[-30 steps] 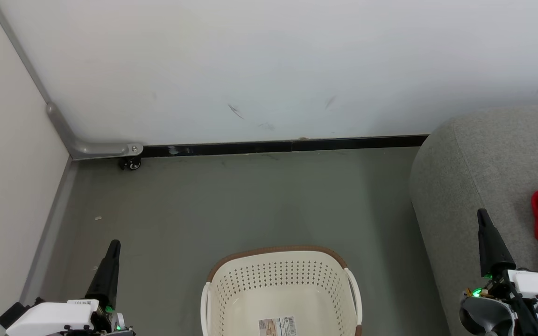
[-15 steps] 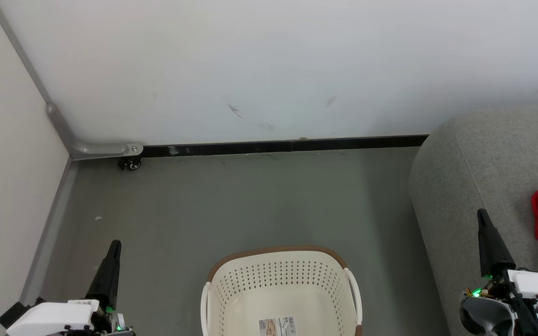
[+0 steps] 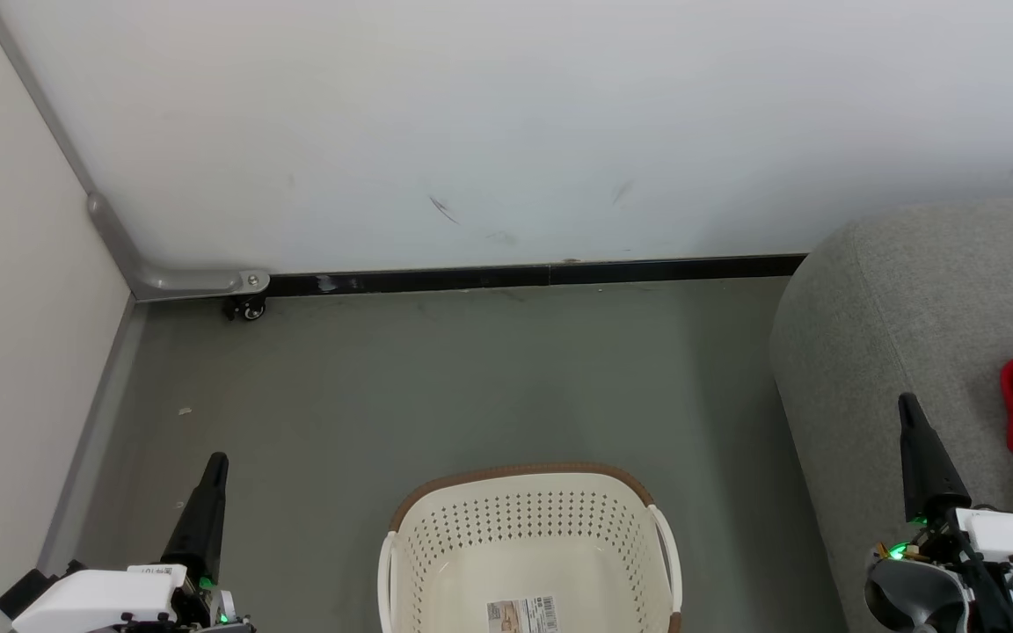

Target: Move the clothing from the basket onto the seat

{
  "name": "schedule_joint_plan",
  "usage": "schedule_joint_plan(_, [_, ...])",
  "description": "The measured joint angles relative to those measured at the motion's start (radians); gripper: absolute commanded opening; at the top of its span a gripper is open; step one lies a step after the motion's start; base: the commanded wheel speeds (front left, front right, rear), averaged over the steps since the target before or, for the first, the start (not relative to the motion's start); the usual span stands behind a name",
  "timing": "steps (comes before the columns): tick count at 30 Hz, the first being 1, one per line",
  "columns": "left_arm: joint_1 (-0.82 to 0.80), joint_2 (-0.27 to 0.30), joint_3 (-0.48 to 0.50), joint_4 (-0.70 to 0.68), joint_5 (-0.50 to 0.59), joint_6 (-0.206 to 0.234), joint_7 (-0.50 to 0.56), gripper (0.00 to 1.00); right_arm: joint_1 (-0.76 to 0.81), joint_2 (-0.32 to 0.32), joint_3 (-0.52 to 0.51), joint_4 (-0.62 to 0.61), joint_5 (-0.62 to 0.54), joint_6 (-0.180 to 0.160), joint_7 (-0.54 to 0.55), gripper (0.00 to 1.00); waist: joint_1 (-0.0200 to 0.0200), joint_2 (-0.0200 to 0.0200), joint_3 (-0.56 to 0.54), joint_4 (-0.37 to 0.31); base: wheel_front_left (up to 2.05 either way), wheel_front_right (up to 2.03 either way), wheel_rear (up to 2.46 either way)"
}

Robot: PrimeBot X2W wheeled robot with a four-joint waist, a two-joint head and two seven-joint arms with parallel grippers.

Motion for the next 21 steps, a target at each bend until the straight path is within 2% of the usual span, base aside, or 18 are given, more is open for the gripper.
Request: schedule_joint_plan(21, [0.000,-0.001,0.001,0.000,0.000,0.000,0.000,0.00,0.000,0.000,0.000,0.000,0.000,0.000,0.000,0.00,0.0000,0.0000,0.000,0.000,0.00,0.00,0.00])
